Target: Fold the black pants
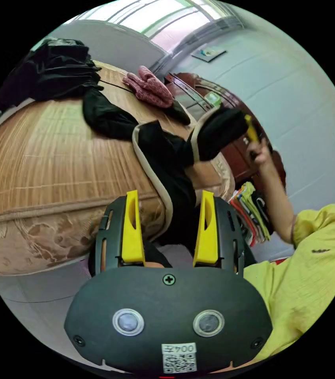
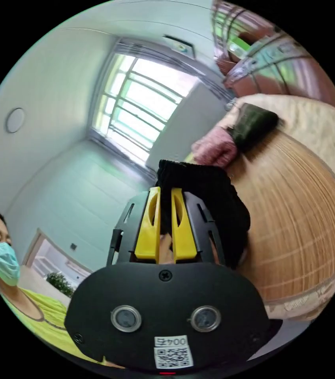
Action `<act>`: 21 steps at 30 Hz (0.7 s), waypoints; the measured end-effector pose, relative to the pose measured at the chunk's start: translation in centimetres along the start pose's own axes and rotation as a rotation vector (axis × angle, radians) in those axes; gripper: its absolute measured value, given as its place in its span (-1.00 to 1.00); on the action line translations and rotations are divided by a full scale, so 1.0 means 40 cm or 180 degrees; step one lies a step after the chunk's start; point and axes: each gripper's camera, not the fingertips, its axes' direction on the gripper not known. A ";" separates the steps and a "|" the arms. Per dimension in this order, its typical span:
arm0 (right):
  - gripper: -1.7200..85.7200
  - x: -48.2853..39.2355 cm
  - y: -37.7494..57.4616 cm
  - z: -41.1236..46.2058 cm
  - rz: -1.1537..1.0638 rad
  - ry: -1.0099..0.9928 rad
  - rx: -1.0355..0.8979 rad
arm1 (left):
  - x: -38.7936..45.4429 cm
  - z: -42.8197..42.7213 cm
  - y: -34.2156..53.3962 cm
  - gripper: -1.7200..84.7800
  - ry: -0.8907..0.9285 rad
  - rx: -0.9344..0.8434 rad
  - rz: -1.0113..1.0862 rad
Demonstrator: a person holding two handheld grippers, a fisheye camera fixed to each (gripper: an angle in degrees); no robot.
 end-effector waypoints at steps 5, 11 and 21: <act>-0.85 -0.410 -0.152 -0.050 -0.0517 -0.0730 -0.0010 | 0.132 -0.003 0.062 -0.46 0.0026 -0.0177 0.0481; -0.85 -0.887 -0.295 -0.132 -0.0990 -0.0909 0.0126 | 0.234 -0.064 0.081 -0.38 -0.0057 0.0015 0.0825; -0.85 -1.499 -0.314 -0.151 -0.1720 -0.1148 0.0315 | 0.423 0.039 0.104 -0.12 -0.0667 -0.0230 0.1379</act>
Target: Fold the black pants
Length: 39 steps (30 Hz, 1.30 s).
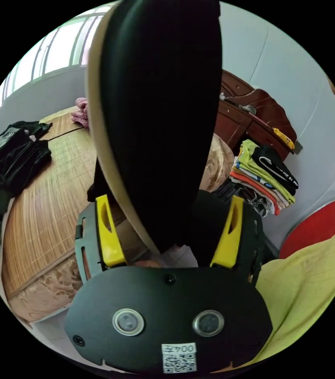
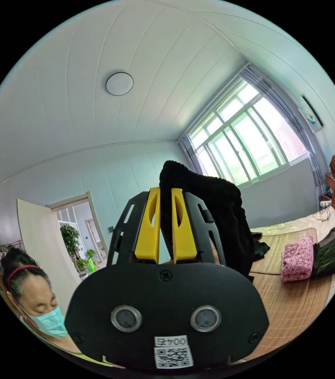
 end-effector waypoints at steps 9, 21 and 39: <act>-0.85 0.025 -0.084 0.058 0.0002 0.0393 0.0215 | -0.317 -0.294 -0.056 -0.96 -0.0074 0.0819 -0.0861; -0.85 0.576 0.185 -0.071 0.0556 0.1333 -0.0003 | -0.708 -0.617 -0.107 -0.97 -0.1511 0.0708 -0.1240; -0.77 1.184 1.193 -0.164 0.1418 0.3309 -0.2356 | -0.627 -0.055 0.169 -0.71 0.0410 0.0231 -0.1803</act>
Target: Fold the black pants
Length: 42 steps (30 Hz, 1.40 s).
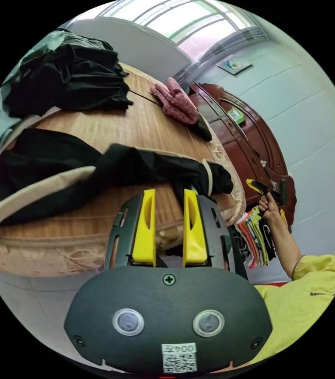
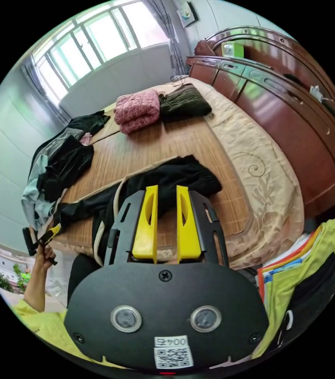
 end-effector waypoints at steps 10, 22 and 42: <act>-0.84 -0.059 0.408 0.251 -0.0209 -0.0099 -0.0534 | 0.286 0.332 0.203 -0.55 -0.0443 -0.0758 0.0672; -0.91 0.004 0.429 0.322 -0.0358 0.0026 -0.0939 | 0.276 0.389 0.243 -0.76 -0.0718 -0.0695 0.0335; -0.98 0.184 0.509 0.132 -0.0362 -0.0397 -0.0720 | 0.564 -0.020 0.299 -0.91 -0.0909 0.0568 0.1341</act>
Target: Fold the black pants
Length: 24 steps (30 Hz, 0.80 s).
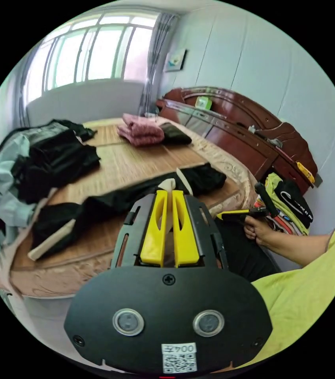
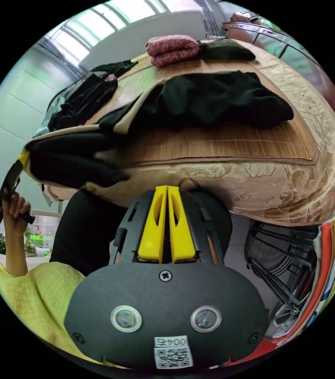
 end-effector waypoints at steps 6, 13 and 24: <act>-0.98 0.085 0.146 -0.168 0.0466 -0.0293 0.0739 | -0.129 -0.362 0.083 -0.91 -0.0531 0.0692 -0.0599; -0.94 0.148 0.308 -0.293 0.0753 -0.0361 0.0932 | -0.294 -0.551 0.292 -0.91 -0.0854 0.0889 -0.1817; -0.78 0.141 0.171 -0.367 0.0399 -0.0244 0.0575 | -0.269 -0.544 0.333 -0.91 -0.0864 0.0629 -0.2076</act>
